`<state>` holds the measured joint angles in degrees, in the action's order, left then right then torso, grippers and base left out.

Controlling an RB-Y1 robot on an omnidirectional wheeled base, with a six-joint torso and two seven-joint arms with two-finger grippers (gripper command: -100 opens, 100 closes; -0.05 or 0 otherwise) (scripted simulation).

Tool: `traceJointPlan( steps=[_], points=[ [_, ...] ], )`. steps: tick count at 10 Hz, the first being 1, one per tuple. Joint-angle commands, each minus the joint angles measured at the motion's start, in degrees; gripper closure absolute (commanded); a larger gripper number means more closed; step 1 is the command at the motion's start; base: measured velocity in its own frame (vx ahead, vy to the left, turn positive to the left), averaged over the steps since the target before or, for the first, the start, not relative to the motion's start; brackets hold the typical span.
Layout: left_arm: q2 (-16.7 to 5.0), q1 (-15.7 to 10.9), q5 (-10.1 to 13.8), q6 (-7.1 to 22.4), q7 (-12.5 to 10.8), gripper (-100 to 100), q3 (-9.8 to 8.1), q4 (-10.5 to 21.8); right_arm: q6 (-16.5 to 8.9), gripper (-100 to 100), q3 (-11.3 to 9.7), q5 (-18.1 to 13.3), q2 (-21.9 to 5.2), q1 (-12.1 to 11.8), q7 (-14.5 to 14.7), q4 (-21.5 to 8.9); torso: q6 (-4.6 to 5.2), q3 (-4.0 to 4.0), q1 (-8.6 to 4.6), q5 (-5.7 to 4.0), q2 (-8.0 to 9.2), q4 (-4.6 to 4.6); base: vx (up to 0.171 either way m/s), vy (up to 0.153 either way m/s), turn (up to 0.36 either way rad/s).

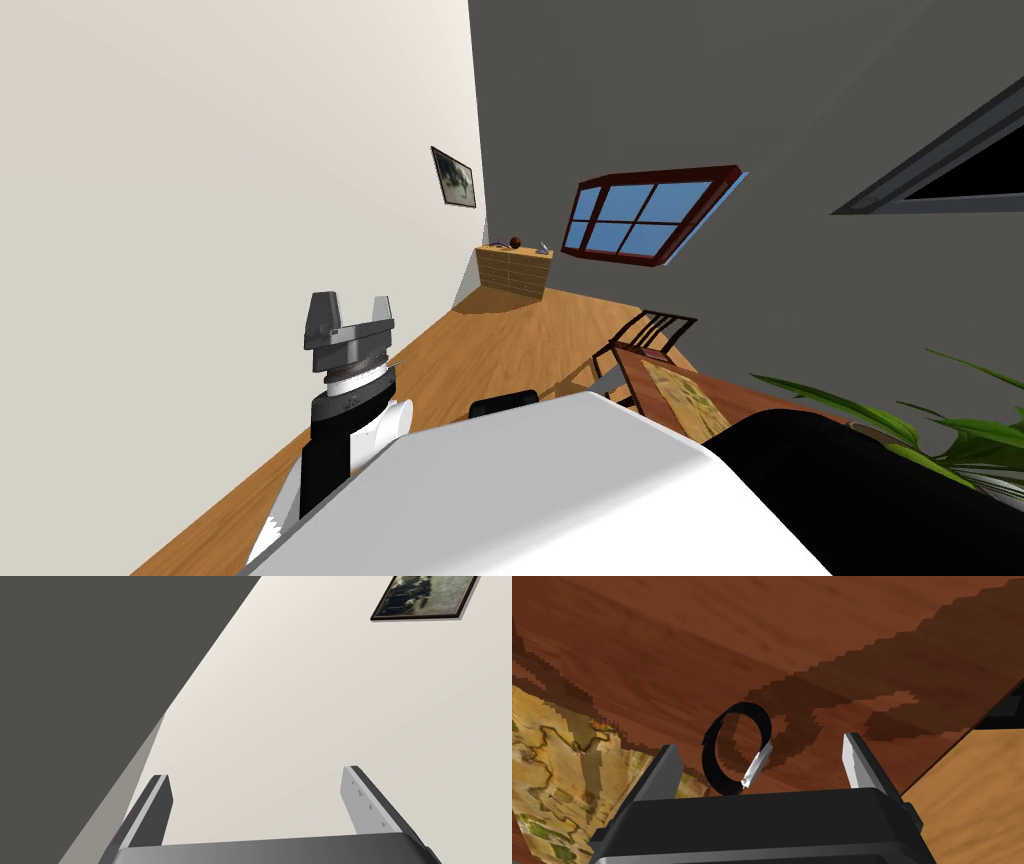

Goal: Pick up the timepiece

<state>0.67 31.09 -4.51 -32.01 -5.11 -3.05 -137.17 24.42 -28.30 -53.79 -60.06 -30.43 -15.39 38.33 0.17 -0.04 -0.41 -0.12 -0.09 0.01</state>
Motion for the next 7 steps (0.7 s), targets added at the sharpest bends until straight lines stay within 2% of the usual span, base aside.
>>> traceJointPlan(
  steps=[1, 2, 6, 7],
  points=[
    [0.0, 0.0, 0.0, 0.0, 0.0, 0, 0.0, 0.0, 0.0, -100, 0.0, 0.0, 0.0, 0.0, 0.0, 0.0, 0.0, 0.0, 0.0, 0.0, 0.0, 0.0, -0.003, -0.026, 0.009],
    [0.0, 0.0, 0.0, 0.0, 0.0, 0, 0.0, 0.0, -0.17, 100, -0.02, 0.01, 0.09, 0.02, 0.08, -0.06, 0.0, 0.0, 0.12, 0.03, -0.01, 0.0, 0.0, -0.005, 0.0],
    [0.01, 0.0, 0.0, 0.0, 0.0, 0, 0.0, 0.0, -0.08, 100, 0.0, 0.06, 0.12, 0.01, -0.02, -0.04, -0.04, -0.01, 0.26, 0.07, -0.01, -0.01, 0.0, 0.0, 0.0],
    [0.01, 0.0, 0.0, 0.0, 0.0, 0, 0.0, 0.0, -0.07, 0, 0.01, 0.08, 0.12, 0.02, -0.04, -0.04, -0.04, -0.01, 0.25, 0.07, -0.02, -0.01, 0.0, 0.0, 0.0]
  ],
)
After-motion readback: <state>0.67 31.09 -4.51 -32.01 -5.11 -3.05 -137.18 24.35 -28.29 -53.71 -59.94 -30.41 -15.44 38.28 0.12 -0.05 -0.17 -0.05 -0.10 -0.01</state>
